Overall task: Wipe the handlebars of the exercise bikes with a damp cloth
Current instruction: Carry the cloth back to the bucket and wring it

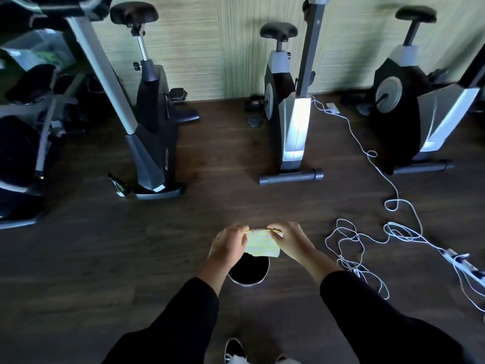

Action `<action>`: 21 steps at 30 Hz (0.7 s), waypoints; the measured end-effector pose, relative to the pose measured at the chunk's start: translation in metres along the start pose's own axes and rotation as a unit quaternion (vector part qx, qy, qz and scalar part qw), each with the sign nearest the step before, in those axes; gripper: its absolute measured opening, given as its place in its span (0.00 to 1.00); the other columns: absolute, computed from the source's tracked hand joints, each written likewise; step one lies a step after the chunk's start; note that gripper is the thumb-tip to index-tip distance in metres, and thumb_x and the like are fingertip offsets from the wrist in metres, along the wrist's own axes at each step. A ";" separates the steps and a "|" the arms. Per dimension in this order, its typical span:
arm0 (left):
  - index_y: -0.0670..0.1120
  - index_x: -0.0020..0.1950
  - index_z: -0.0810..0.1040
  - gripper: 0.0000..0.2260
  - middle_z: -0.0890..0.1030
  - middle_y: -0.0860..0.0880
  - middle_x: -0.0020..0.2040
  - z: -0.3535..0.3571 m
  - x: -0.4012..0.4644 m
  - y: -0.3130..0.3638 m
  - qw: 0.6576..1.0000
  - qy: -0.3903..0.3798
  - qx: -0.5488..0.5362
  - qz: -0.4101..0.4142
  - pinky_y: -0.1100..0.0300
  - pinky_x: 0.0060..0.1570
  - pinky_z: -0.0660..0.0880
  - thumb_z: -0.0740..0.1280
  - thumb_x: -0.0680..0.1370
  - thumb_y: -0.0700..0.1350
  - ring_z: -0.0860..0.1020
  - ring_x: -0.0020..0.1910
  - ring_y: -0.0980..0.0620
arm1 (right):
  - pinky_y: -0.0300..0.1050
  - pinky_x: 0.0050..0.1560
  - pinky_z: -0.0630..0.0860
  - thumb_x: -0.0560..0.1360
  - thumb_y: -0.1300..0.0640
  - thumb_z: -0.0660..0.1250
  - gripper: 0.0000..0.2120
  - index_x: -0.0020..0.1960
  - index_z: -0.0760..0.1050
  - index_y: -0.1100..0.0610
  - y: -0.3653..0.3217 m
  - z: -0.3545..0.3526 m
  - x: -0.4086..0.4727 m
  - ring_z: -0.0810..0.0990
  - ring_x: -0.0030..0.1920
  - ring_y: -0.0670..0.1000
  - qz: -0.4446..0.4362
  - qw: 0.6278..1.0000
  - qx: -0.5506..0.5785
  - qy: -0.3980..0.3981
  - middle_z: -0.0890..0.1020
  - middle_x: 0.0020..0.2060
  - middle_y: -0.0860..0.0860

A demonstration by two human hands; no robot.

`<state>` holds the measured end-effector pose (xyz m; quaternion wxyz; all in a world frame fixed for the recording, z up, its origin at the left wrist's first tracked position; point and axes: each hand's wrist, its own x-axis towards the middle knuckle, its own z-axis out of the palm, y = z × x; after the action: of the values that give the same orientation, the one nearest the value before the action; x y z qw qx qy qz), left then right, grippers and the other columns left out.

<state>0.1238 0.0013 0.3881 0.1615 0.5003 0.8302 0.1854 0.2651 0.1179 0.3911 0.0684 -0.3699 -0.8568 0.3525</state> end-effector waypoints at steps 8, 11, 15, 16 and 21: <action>0.48 0.58 0.80 0.11 0.80 0.49 0.56 0.042 -0.009 -0.006 0.999 0.011 -0.019 -0.046 0.53 0.50 0.76 0.63 0.78 0.42 0.80 0.53 0.45 | 0.45 0.55 0.72 0.76 0.64 0.64 0.10 0.53 0.81 0.61 0.040 0.032 -0.004 0.81 0.54 0.55 -0.019 0.999 -0.006 -0.028 0.84 0.51 0.56; 0.48 0.58 0.80 0.12 0.80 0.49 0.56 0.080 -0.004 -0.025 0.998 0.008 -0.019 -0.051 0.53 0.50 0.76 0.63 0.77 0.41 0.80 0.53 0.45 | 0.44 0.53 0.71 0.76 0.64 0.63 0.11 0.53 0.81 0.59 0.072 0.063 0.001 0.80 0.53 0.54 -0.023 0.999 -0.007 -0.029 0.84 0.50 0.54; 0.48 0.61 0.79 0.13 0.80 0.51 0.59 0.141 0.005 -0.054 0.998 0.005 -0.026 -0.064 0.57 0.53 0.73 0.63 0.79 0.42 0.79 0.57 0.49 | 0.45 0.53 0.72 0.77 0.63 0.61 0.11 0.54 0.80 0.57 0.117 0.119 0.012 0.79 0.53 0.54 0.011 1.000 -0.003 -0.019 0.82 0.51 0.54; 0.48 0.62 0.79 0.13 0.80 0.51 0.60 0.157 0.008 -0.064 0.998 0.004 -0.025 -0.065 0.57 0.53 0.73 0.62 0.79 0.42 0.79 0.57 0.49 | 0.45 0.53 0.71 0.77 0.64 0.61 0.11 0.54 0.81 0.58 0.129 0.135 0.017 0.79 0.53 0.55 0.018 1.000 -0.004 -0.017 0.82 0.51 0.54; 0.46 0.60 0.80 0.12 0.80 0.50 0.59 0.240 0.030 -0.121 0.996 0.012 -0.028 -0.078 0.53 0.53 0.75 0.63 0.78 0.41 0.79 0.56 0.46 | 0.45 0.52 0.71 0.77 0.67 0.61 0.11 0.54 0.81 0.60 0.186 0.218 0.048 0.79 0.52 0.56 0.012 1.000 -0.001 -0.002 0.82 0.51 0.55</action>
<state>0.1254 0.0111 0.1181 0.1794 0.4271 0.8630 0.2014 0.2571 0.1192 0.1004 0.0621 -0.3794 -0.8531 0.3528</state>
